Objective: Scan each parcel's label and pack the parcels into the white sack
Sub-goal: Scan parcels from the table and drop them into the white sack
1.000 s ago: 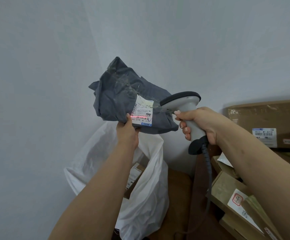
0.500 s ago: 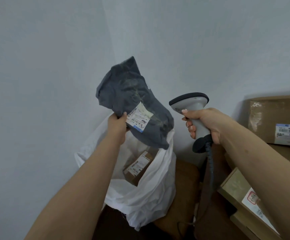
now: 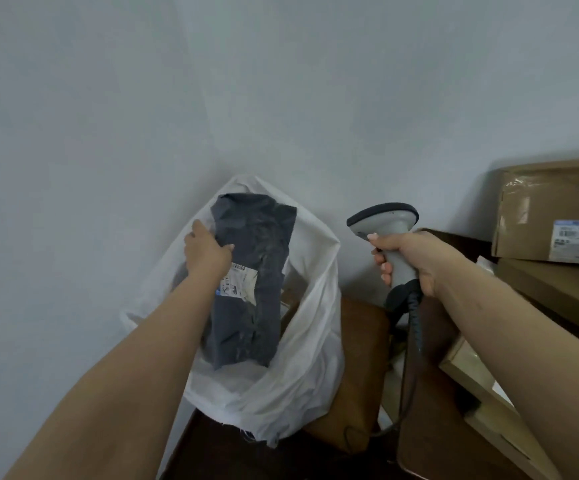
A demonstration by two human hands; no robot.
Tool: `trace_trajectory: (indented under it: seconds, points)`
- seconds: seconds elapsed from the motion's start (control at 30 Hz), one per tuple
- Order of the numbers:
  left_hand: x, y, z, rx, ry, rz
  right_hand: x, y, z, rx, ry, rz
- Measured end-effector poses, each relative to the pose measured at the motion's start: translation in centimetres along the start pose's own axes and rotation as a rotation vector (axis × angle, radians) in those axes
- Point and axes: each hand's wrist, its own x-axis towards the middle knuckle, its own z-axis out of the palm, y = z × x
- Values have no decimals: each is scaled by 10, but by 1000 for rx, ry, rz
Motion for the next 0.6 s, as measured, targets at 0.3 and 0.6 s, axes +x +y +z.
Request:
trace_trajectory:
  seconds: [0.3, 0.6]
  points:
    - [-66, -15, 119, 110, -400, 247, 36, 44, -25, -4, 213, 112]
    - [-92, -75, 175, 357, -773, 14, 40, 63, -62, 76, 292, 168]
